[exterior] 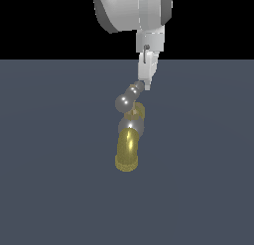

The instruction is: Turn on the faucet by rotating a designated handle.

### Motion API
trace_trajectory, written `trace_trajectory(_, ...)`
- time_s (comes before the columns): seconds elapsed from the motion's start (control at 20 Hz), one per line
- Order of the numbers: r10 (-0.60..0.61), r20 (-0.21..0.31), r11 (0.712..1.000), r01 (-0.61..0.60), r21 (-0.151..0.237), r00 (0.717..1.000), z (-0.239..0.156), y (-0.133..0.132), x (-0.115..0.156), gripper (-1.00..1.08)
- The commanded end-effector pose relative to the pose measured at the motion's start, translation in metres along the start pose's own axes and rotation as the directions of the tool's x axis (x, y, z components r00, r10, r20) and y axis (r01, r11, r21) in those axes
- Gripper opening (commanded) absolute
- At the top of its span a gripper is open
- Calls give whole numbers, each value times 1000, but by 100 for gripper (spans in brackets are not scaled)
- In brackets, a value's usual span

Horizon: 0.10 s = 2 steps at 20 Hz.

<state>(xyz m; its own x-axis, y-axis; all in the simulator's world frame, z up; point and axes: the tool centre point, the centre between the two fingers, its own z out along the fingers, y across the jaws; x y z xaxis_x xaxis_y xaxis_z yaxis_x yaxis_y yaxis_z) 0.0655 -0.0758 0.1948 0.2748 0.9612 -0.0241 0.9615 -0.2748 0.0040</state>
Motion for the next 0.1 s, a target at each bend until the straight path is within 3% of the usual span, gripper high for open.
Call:
trace_trajectory(0.0, -73, -24, 997, 73, 2, 997, -3, -9, 66, -100)
trace_trajectory(0.05, -73, -24, 997, 73, 2, 997, -3, -9, 66, -100)
